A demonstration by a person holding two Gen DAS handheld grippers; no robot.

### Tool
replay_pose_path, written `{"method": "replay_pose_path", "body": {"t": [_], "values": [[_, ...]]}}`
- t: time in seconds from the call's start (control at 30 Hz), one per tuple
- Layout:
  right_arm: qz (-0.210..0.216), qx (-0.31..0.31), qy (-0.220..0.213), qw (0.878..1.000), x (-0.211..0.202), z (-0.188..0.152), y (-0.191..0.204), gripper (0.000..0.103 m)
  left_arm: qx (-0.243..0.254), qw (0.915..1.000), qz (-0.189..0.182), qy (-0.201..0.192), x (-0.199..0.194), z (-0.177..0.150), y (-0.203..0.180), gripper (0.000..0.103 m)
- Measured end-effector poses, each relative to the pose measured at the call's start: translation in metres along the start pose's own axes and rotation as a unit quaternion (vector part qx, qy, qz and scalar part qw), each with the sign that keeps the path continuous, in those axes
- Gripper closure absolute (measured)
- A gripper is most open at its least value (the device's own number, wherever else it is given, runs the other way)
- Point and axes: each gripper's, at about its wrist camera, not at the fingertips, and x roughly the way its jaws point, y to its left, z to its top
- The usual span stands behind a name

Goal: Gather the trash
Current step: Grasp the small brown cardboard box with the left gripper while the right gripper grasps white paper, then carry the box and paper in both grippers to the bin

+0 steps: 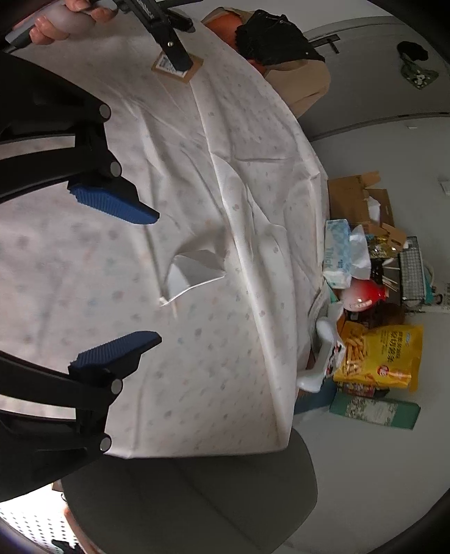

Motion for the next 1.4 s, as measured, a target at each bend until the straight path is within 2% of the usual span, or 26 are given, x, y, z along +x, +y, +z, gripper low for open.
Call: {"method": "replay_pose_path", "body": {"t": [0.33, 0.4, 0.47, 0.5, 0.57, 0.6, 0.7, 0.97, 1.17, 1.4], "values": [[0.0, -0.008, 0.015, 1.0, 0.042, 0.024, 0.001, 0.039, -0.024, 0.9997, 0.007, 0.001, 0.011, 0.001, 0.017, 0.072], [-0.001, -0.01, 0.02, 1.0, 0.049, 0.026, 0.0, 0.042, -0.027, 0.9996, 0.006, 0.002, 0.013, 0.0, 0.019, 0.072], [0.02, -0.015, 0.042, 0.999, 0.057, 0.026, 0.001, 0.077, -0.027, 0.9996, 0.005, 0.0, 0.012, 0.0, 0.018, 0.072], [0.025, -0.014, 0.048, 0.998, 0.059, 0.024, 0.001, 0.079, -0.027, 0.9996, 0.004, 0.0, 0.012, -0.001, 0.018, 0.072], [0.037, -0.018, 0.046, 0.998, 0.053, 0.022, 0.003, 0.098, -0.028, 0.9996, 0.0, -0.001, 0.011, -0.001, 0.018, 0.072], [0.051, -0.019, 0.047, 0.997, 0.049, 0.02, 0.005, 0.098, -0.027, 0.9996, -0.002, -0.001, 0.009, -0.002, 0.018, 0.072], [0.039, -0.028, 0.037, 0.998, 0.034, 0.011, 0.009, 0.098, -0.024, 0.9997, -0.006, -0.003, 0.005, -0.004, 0.014, 0.072], [0.047, -0.008, 0.006, 0.999, -0.018, -0.018, 0.003, 0.098, -0.012, 0.9993, -0.034, -0.001, -0.006, -0.01, -0.005, 0.072], [0.043, 0.015, -0.012, 0.999, -0.053, -0.042, -0.007, 0.098, 0.01, 0.9979, -0.064, 0.004, -0.015, -0.02, -0.035, 0.072], [0.04, 0.043, -0.016, 0.998, -0.076, -0.071, -0.022, 0.098, 0.042, 0.994, -0.099, 0.019, -0.019, -0.038, -0.073, 0.072]]}}
